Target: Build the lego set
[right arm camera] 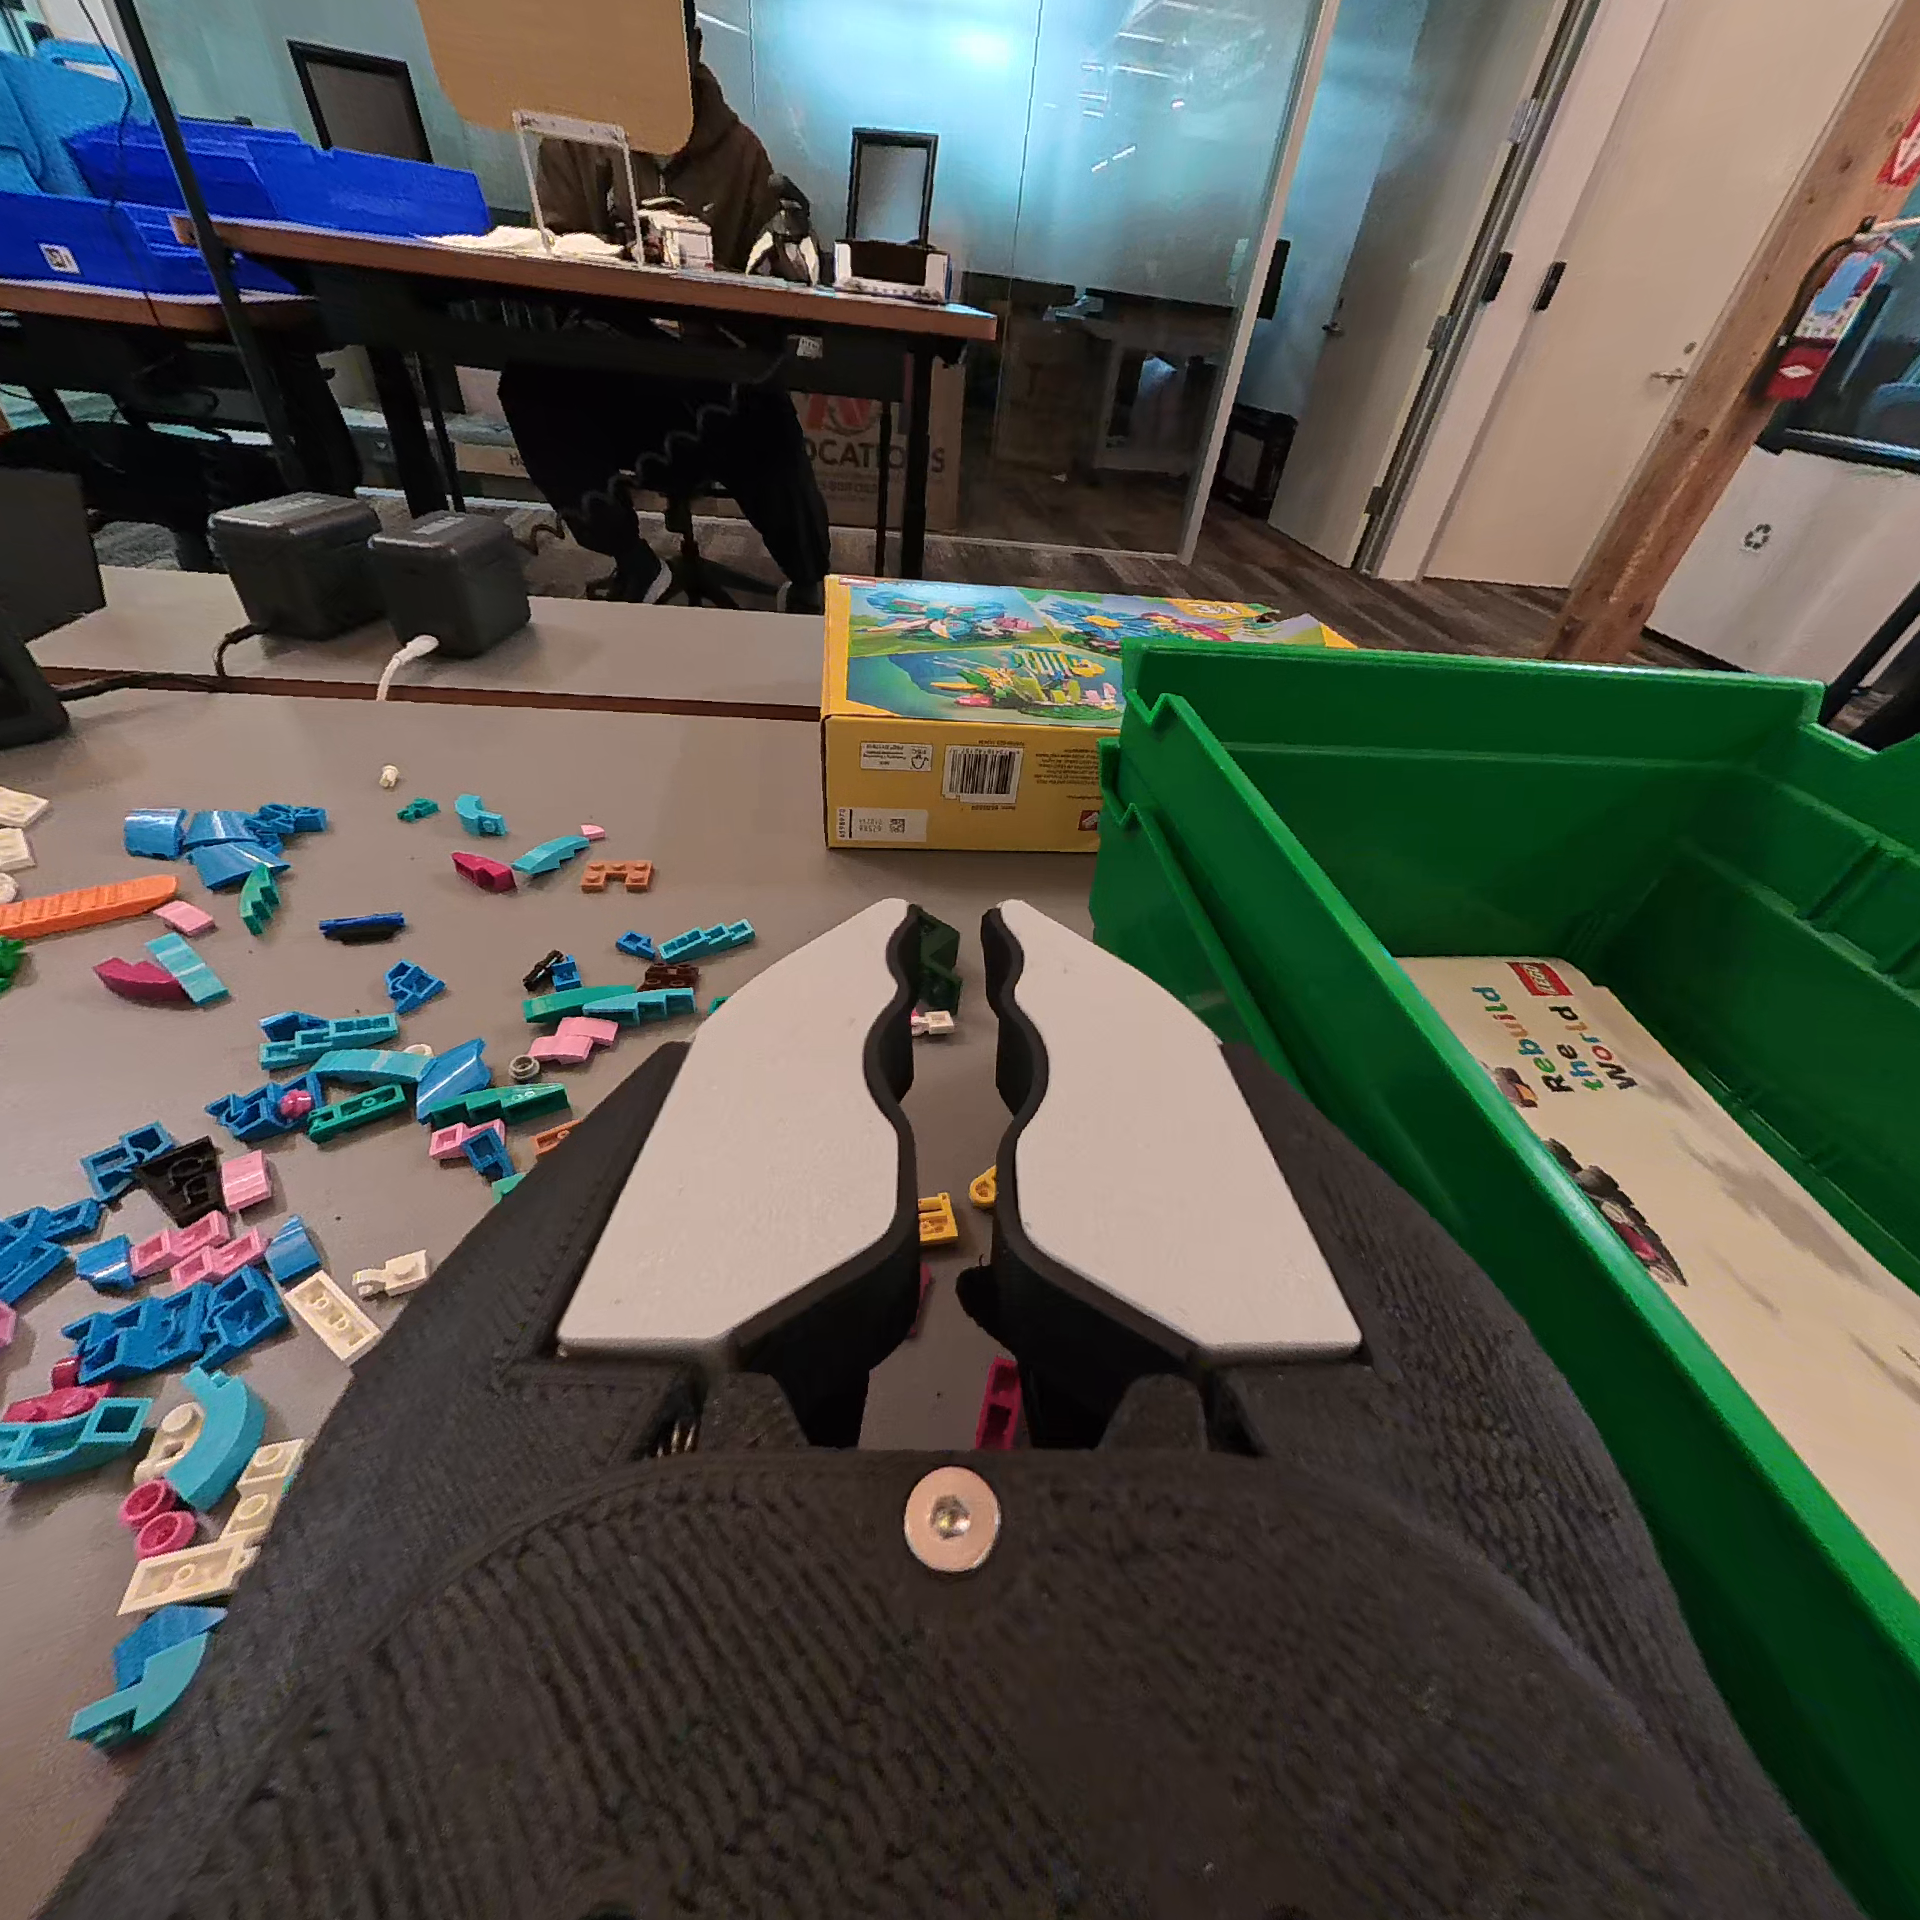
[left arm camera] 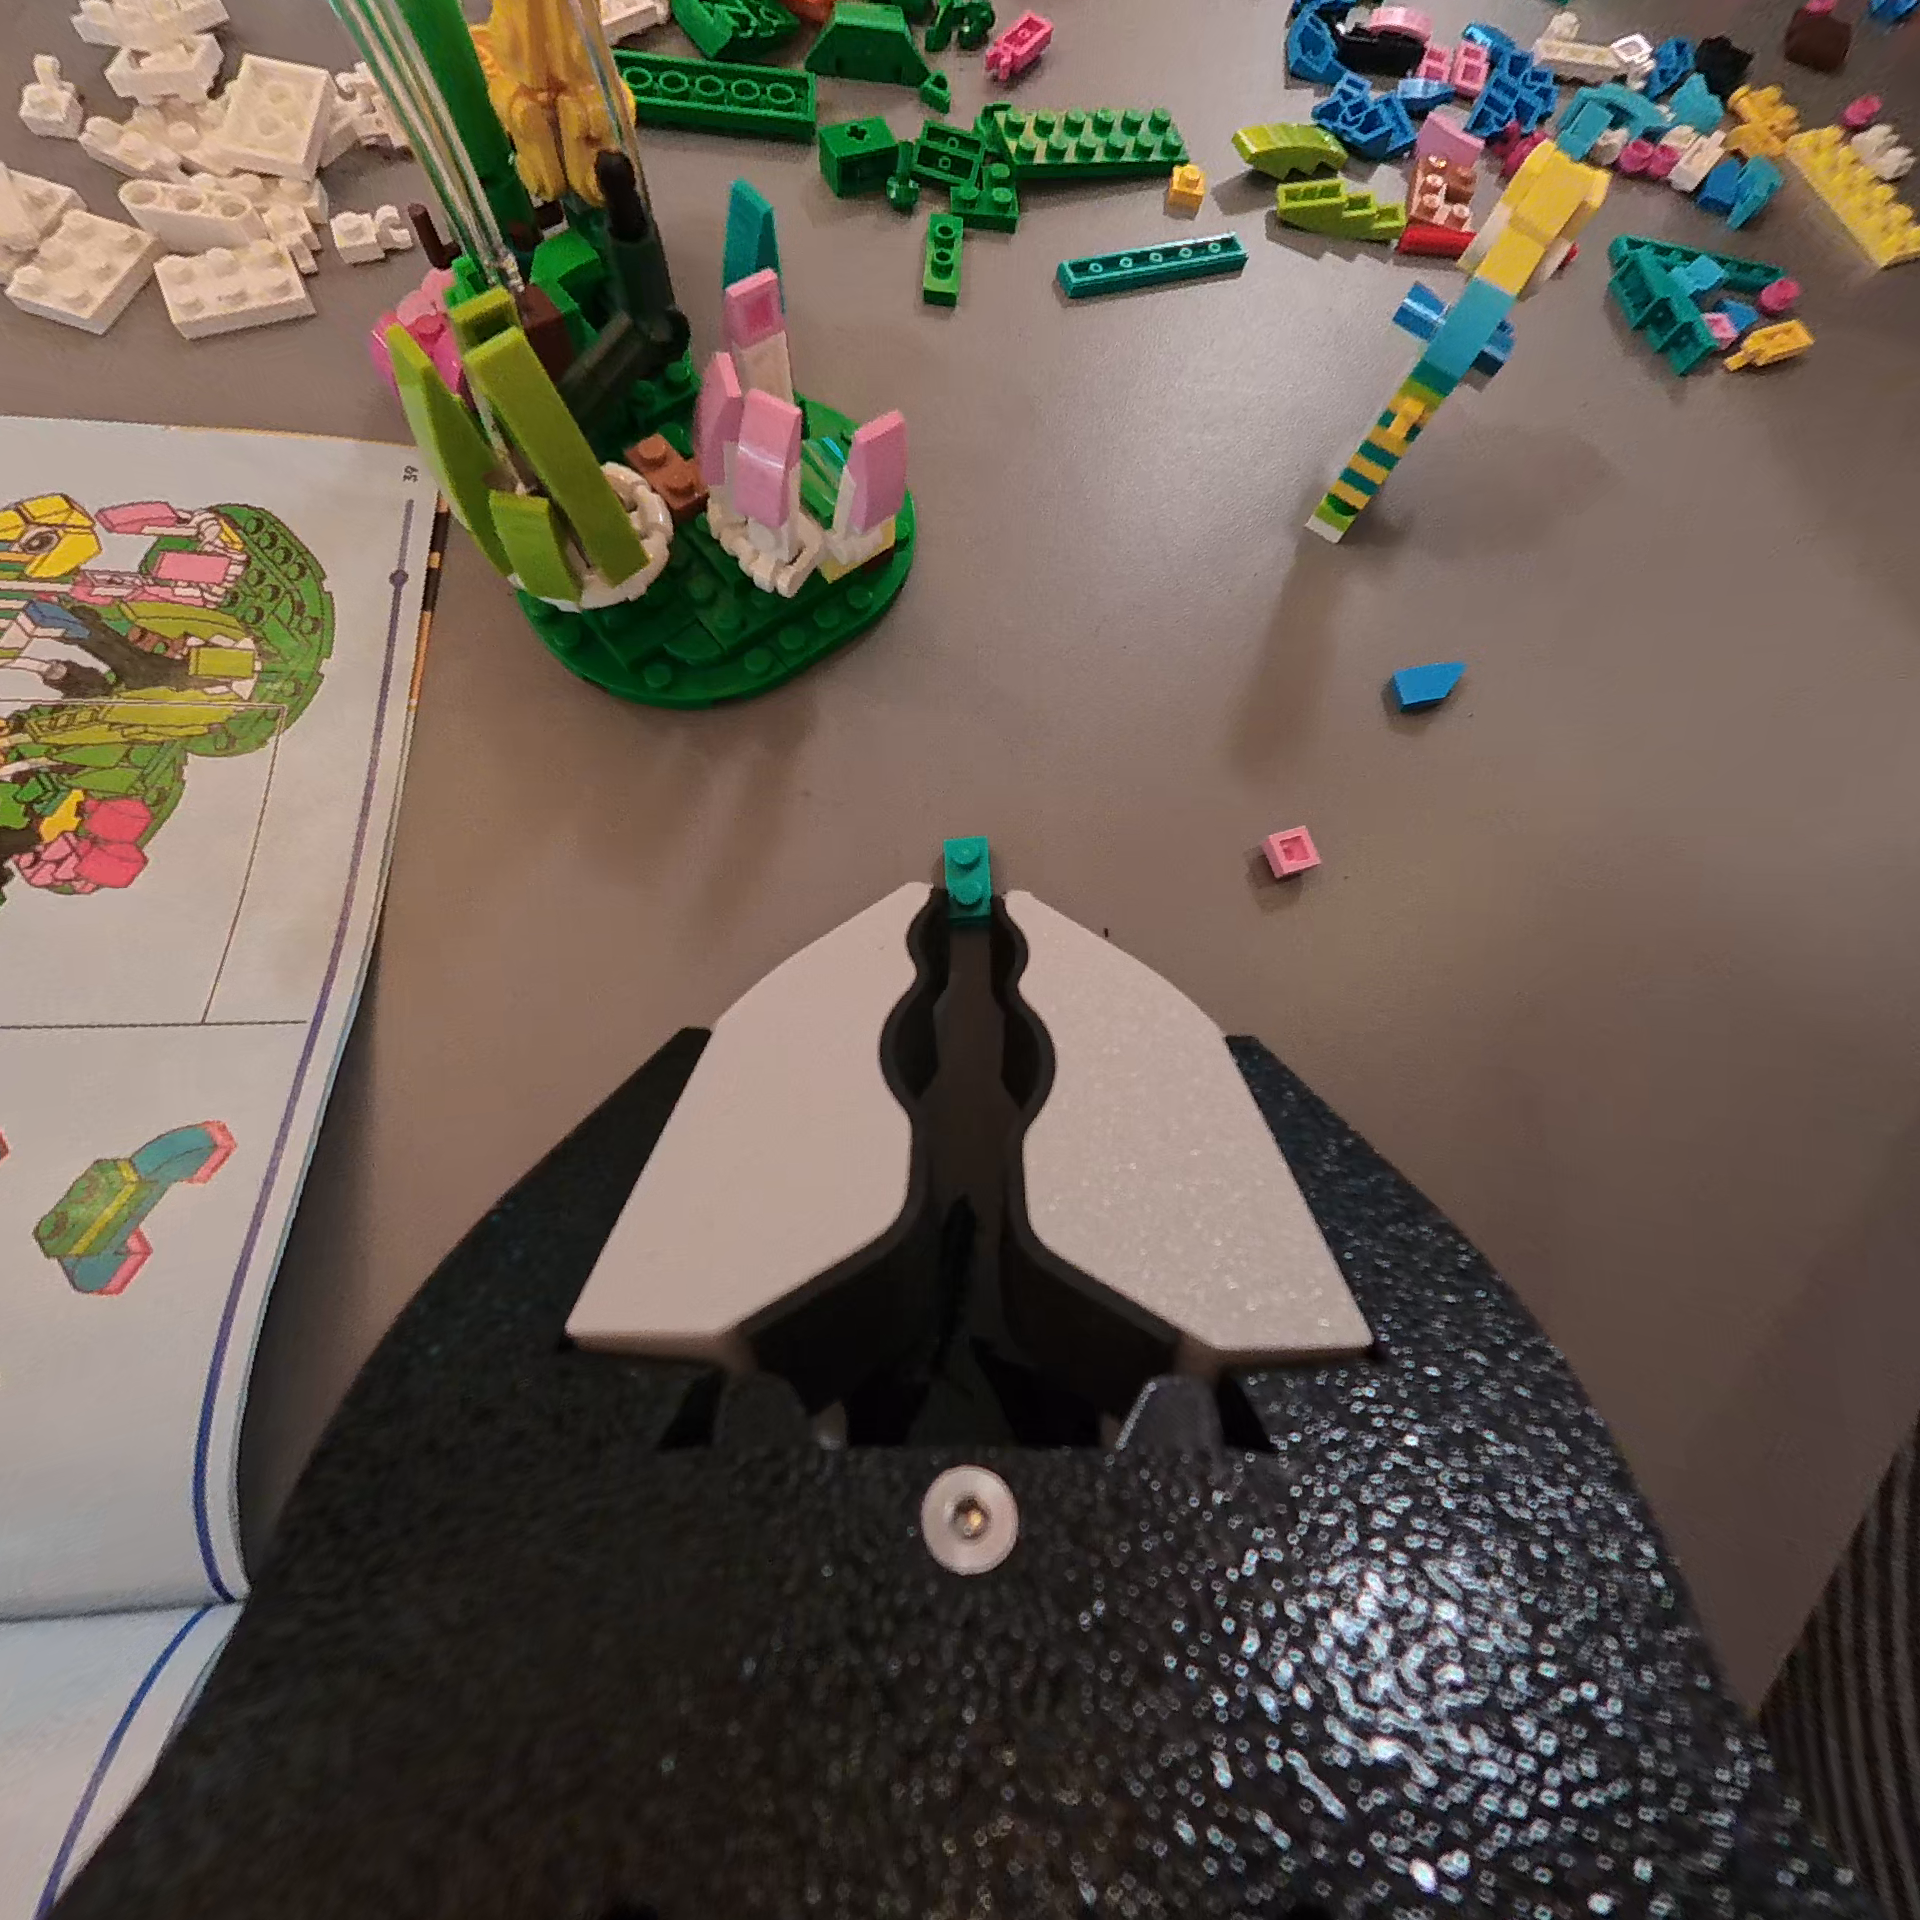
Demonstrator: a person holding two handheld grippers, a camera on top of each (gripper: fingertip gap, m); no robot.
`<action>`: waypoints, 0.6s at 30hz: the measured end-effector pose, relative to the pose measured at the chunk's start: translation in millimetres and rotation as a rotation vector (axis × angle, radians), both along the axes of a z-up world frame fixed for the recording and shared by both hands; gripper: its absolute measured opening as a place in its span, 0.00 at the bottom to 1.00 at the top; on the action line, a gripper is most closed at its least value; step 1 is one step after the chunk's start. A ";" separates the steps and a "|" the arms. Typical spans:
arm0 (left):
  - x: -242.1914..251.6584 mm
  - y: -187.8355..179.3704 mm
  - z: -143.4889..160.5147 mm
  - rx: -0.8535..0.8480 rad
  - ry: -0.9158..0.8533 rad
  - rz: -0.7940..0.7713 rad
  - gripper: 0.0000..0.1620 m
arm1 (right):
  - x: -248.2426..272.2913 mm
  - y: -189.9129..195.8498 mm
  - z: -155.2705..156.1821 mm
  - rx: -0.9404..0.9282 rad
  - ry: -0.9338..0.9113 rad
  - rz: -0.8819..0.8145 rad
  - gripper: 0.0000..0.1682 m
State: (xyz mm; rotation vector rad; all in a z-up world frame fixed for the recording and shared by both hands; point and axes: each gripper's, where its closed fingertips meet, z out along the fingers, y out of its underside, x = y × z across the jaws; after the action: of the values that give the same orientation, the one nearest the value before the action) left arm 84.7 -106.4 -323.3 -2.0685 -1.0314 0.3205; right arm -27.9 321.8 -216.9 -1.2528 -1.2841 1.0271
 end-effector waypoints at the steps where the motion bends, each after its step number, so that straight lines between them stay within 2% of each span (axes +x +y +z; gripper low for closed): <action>1: 0.0 0.0 0.0 -0.001 0.001 0.000 0.05 | 0.2 0.9 0.8 0.001 0.005 -0.005 0.06; 18: -0.1 -0.1 0.1 0.025 -0.019 0.000 0.04 | 4.8 11.1 9.8 0.045 0.052 -0.059 0.04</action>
State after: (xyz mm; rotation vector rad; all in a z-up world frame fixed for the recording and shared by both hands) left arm 84.6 -106.5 -323.2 -2.0529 -1.0424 0.2870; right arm -23.2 332.9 -207.1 -1.2153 -1.2171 0.9778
